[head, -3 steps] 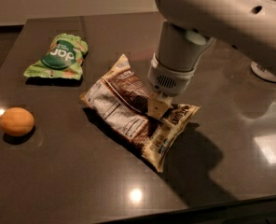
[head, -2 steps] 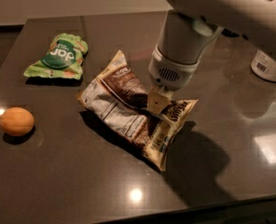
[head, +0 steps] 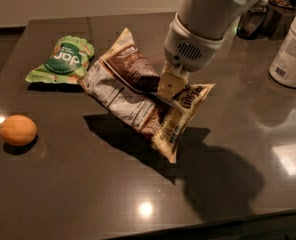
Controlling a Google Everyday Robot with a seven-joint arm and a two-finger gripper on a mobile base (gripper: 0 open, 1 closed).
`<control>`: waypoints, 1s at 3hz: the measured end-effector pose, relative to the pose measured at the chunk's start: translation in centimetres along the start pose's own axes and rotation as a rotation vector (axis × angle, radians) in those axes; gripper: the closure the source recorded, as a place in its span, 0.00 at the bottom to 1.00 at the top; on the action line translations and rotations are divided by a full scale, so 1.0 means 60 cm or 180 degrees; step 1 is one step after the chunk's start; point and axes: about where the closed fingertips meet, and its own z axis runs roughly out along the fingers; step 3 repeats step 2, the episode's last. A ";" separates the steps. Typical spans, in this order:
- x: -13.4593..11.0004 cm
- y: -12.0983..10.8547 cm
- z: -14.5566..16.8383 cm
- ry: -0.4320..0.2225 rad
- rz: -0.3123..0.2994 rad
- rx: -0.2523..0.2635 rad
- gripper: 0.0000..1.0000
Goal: Pick brown chip bag
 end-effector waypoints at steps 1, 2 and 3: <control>-0.022 -0.032 -0.069 -0.0220 -0.0056 0.0180 1.00; -0.022 -0.032 -0.069 -0.0221 -0.0056 0.0180 1.00; -0.022 -0.032 -0.069 -0.0221 -0.0056 0.0180 1.00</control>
Offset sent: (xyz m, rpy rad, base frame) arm 0.0221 -0.0113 0.0544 0.0674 -0.0794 0.0062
